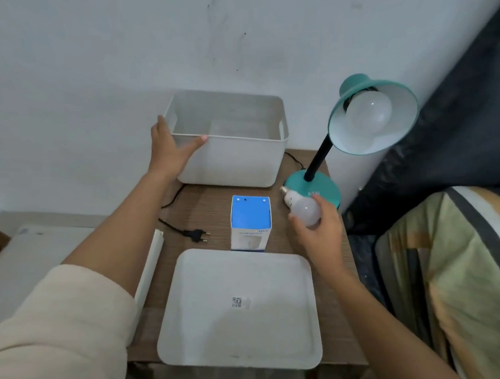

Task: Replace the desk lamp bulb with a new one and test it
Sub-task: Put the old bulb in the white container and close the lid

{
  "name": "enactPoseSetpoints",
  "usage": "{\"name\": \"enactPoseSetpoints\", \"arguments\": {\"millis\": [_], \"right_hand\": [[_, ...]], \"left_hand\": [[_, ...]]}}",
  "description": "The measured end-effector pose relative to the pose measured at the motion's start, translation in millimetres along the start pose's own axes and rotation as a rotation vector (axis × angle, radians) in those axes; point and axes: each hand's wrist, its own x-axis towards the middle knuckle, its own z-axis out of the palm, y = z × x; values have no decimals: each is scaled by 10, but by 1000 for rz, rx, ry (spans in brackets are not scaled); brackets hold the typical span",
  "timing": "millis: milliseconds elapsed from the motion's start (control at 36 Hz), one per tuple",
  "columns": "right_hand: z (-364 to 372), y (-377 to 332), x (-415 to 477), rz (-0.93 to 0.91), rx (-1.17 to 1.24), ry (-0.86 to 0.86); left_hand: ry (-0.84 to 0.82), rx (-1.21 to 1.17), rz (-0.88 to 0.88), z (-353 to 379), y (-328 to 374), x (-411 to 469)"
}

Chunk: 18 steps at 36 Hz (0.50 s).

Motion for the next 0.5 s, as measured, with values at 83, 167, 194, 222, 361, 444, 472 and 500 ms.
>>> {"name": "enactPoseSetpoints", "arguments": {"millis": [83,167,194,222,361,444,472,500], "right_hand": [[-39,-348,86,-69,100,93],[-3,-661,195,-133,151,99],[27,-754,244,-162,165,97],[70,-838,306,-183,189,87],[312,-1246,794,-140,246,7],[456,-1416,1126,-32,182,-102],[494,-1452,1215,-11,172,-143],[541,-1463,1312,-4,157,-184]], "left_hand": [[-1,-19,-6,-12,4,-3],[-12,-26,-9,-34,-7,13],[-16,-26,-10,-45,-9,25],[-18,-28,-14,-55,-9,40],[-47,-53,-14,-102,-24,99],[-56,-91,-20,-102,-73,137],[-60,-103,-21,-98,-89,147],[-61,-116,-20,-93,-105,160]]}}
